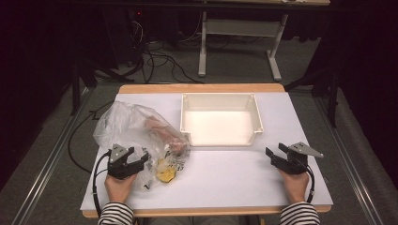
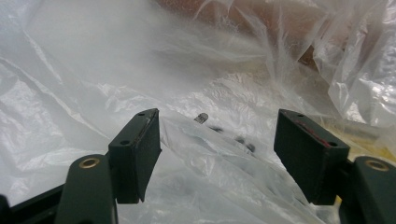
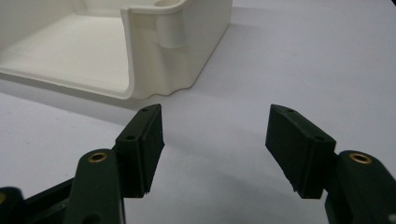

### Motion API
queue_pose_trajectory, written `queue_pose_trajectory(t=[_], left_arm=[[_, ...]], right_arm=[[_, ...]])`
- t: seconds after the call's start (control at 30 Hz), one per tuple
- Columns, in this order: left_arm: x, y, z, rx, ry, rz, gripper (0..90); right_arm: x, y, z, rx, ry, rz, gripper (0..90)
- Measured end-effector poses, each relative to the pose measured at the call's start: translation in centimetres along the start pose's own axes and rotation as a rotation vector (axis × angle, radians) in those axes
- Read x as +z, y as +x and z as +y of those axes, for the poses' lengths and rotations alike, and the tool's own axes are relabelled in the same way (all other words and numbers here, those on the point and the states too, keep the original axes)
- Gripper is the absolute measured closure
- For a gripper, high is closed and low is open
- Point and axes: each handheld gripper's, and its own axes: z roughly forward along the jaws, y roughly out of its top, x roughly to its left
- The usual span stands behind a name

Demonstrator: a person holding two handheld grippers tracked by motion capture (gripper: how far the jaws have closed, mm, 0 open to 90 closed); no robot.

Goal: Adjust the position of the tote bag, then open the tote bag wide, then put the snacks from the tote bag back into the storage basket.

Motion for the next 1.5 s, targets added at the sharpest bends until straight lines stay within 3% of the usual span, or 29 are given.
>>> queue_pose_trajectory(t=[0.5,0.77,0.97,1.07,1.5], left_arm=[[0.1,0.0,0.0,-0.004,0.008,0.005,32.5],[0.2,-0.2,0.1,0.017,0.020,0.009,32.4],[0.2,-0.2,0.3,0.012,0.027,0.021,29.1],[0.2,-0.2,0.5,-0.014,0.040,0.008,27.3],[-0.4,-2.0,2.8,0.043,0.059,-0.015,23.2]], right_arm=[[0.0,-0.1,0.0,0.009,0.005,0.004,37.2],[0.0,-0.2,0.0,0.017,0.005,0.009,37.2],[0.1,-0.3,0.0,0.018,0.009,0.013,37.2],[0.1,-0.3,0.0,0.021,0.006,0.013,37.0],[-0.1,-0.3,0.0,0.024,-0.006,0.022,36.8]])
